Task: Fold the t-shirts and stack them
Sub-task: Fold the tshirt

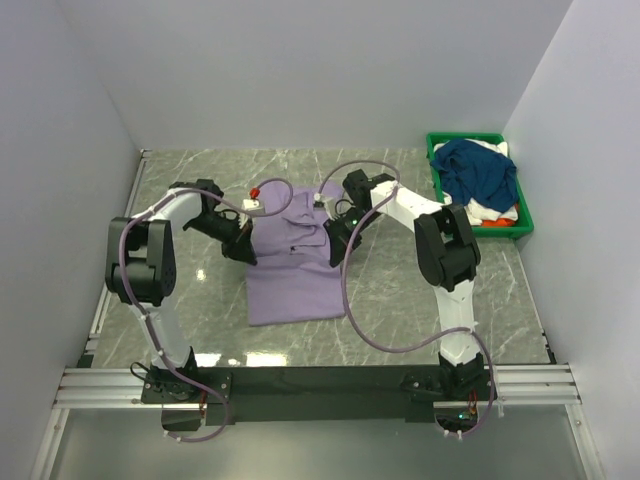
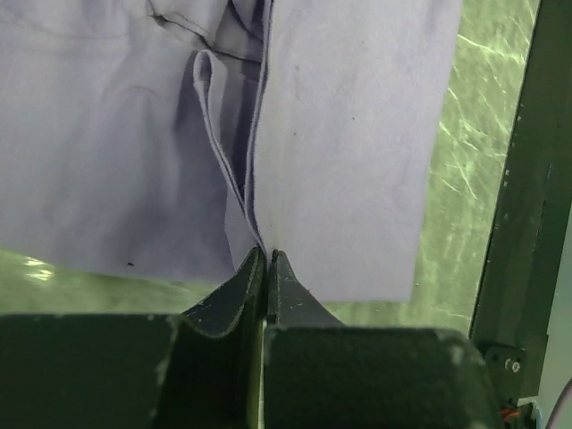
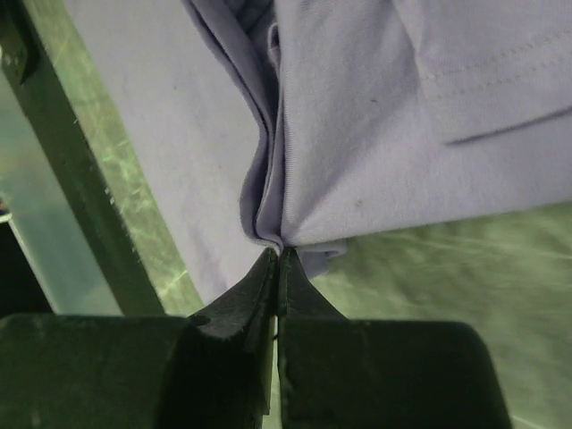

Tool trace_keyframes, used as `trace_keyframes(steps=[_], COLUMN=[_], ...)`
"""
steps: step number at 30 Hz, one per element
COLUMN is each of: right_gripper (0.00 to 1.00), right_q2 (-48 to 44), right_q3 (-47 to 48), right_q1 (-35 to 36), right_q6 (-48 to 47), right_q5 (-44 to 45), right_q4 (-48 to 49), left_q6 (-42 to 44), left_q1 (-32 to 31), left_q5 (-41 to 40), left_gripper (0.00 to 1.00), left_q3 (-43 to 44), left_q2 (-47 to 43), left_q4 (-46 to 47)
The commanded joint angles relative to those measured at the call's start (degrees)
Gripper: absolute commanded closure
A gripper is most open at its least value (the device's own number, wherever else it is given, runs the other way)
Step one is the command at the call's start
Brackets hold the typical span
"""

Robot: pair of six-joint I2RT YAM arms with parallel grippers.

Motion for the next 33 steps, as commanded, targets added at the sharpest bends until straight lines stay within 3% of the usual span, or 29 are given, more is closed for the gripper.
trace_keyframes(steps=[1, 6, 11, 17, 23, 33], right_gripper=[1.0, 1.0, 0.83, 0.76, 0.7, 0.69], right_q2=[-7.12, -8.1, -7.22, -7.39, -8.18, -8.71], right_q3=[-3.33, -5.19, -5.1, -5.01, -4.93, -3.61], right_q1=[1.66, 2.1, 2.1, 2.01, 1.93, 1.84], right_q6=[0.92, 4.25, 6.55, 7.25, 7.34, 8.92], right_q5=[-2.71, -1.05, 3.43, 6.33, 6.69, 7.57], right_q4=[1.82, 5.24, 6.83, 6.31, 5.08, 4.28], left_q6=[3.09, 0.1, -1.04, 0.27, 0.72, 0.72], left_q1=[-0.06, -0.06, -0.06, -0.06, -0.06, -0.06], left_q5=[2.48, 1.96, 0.81, 0.81, 0.81, 0.99], left_gripper=[0.99, 0.99, 0.98, 0.98, 0.97, 0.98], left_q3=[-2.45, -5.09, -4.48, -2.72, -2.46, -2.28], left_q2=[-5.03, -6.53, -4.69, -3.45, -3.19, -3.72], left_q4=[-1.87, 1.81, 3.58, 2.35, 2.0, 1.47])
